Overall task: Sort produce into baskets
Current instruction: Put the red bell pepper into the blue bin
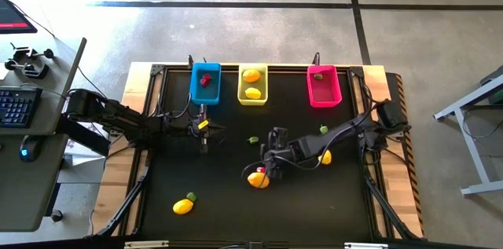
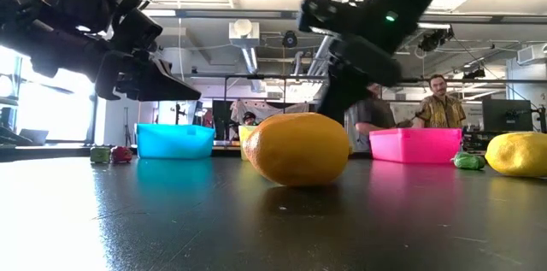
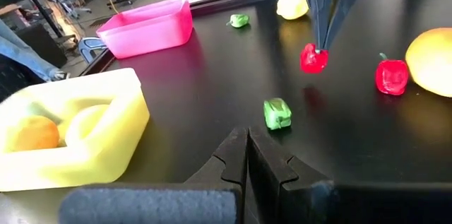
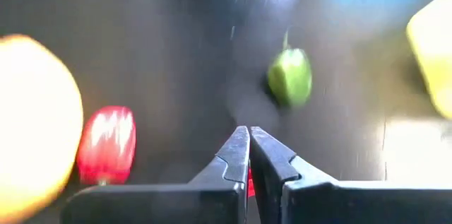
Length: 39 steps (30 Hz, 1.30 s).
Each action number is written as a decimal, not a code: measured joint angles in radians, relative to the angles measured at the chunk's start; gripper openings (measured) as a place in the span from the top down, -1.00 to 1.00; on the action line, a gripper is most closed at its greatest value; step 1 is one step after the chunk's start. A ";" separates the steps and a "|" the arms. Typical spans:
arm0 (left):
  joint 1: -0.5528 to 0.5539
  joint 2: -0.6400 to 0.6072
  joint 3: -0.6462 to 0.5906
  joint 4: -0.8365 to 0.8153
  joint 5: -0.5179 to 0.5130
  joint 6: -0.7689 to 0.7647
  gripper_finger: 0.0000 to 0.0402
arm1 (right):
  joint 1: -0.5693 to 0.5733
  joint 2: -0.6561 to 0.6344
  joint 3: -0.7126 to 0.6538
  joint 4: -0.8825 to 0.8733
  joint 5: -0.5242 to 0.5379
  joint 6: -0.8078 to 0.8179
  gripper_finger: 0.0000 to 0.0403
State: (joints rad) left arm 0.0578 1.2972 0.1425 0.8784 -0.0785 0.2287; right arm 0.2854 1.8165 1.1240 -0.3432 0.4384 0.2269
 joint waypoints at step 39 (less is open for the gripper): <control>-0.197 0.008 0.145 -0.019 -0.008 -0.090 0.07 | -0.026 0.000 -0.001 0.775 -0.013 -0.262 1.00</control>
State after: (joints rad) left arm -0.1394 1.3048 0.2874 0.8591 -0.0864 0.1390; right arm 0.2596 1.8160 1.1233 0.4316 0.4256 -0.0349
